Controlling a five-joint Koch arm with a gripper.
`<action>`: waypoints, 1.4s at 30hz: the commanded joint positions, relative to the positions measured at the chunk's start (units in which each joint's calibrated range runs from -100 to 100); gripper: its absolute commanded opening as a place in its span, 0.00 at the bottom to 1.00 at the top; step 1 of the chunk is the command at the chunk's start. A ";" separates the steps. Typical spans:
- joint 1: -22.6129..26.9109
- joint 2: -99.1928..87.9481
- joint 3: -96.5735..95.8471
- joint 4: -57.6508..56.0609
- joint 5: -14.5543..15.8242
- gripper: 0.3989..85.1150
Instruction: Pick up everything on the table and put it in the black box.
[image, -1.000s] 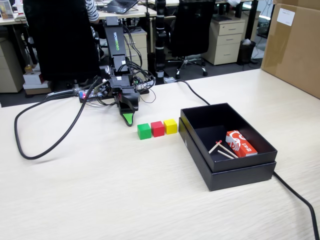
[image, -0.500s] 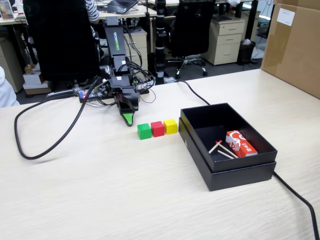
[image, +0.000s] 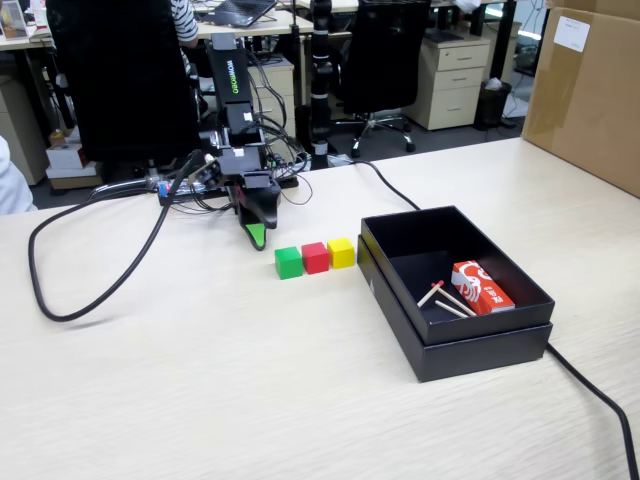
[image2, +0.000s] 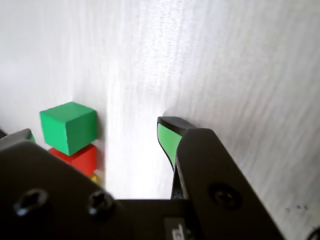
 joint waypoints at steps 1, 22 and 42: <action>-0.20 1.45 8.58 -10.63 1.42 0.56; 1.66 52.28 48.65 -28.51 5.18 0.56; 3.27 72.02 55.18 -27.73 6.64 0.54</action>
